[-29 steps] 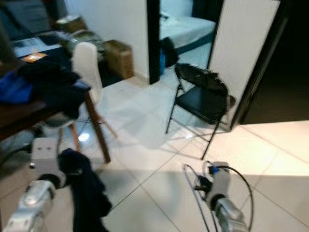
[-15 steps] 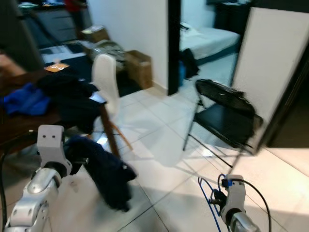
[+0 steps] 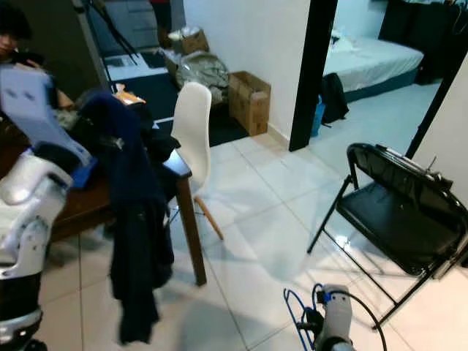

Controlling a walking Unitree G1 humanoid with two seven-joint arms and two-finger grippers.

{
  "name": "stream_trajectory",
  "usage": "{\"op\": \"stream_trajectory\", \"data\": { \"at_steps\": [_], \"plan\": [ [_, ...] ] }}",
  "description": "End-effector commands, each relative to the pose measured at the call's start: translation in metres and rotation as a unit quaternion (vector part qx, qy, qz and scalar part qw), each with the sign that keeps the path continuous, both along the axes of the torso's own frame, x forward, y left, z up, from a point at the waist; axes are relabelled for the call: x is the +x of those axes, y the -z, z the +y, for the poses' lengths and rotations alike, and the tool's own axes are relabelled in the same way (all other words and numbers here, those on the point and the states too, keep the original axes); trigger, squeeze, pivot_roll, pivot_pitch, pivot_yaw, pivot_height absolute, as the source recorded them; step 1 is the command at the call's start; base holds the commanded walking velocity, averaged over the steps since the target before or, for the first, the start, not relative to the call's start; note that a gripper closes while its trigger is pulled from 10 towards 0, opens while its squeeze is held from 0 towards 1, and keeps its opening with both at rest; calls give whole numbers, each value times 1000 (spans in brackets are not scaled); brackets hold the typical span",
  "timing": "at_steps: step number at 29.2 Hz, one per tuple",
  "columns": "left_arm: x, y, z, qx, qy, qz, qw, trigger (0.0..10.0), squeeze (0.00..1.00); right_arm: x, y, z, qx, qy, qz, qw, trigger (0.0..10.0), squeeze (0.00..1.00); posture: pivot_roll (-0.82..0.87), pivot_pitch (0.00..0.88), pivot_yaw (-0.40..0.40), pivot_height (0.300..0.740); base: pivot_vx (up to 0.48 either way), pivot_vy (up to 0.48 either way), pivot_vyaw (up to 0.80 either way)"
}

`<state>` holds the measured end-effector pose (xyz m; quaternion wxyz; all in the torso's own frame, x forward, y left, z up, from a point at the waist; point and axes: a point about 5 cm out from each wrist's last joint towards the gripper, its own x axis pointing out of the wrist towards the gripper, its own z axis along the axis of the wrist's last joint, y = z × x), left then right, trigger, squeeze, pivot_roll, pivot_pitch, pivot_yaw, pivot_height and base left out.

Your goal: Hang hanger

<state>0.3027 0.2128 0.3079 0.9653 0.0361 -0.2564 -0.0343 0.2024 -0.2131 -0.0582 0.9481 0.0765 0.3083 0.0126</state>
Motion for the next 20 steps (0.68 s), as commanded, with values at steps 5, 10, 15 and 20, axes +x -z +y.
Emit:
{"op": "stream_trajectory", "data": {
  "at_steps": [5, 10, 15, 20],
  "plan": [
    [-6, -72, 17, 36, -35, -96, 994, 10000, 0, -4, 7, 24, -5, -24, 15, 1000, 10000, 0, 66, 0, 13, 740, 458, 0, 160],
    [-9, -88, 22, 47, -44, -112, 992, 10000, 0, -5, 8, 28, -9, -31, 17, 999, 10000, 0, 70, 0, 12, 740, 461, 0, 800],
    [-18, -130, 25, 69, -51, -152, 985, 10000, 0, -1, 5, 23, -9, -24, 9, 1000, 10000, 0, 81, 0, 6, 740, 458, 0, 800],
    [-22, -160, 25, 106, -50, -178, 977, 10000, 0, 4, 2, 20, -8, -14, 4, 1000, 10000, 0, 84, 0, 4, 740, 458, 0, 160]
  ]
}}
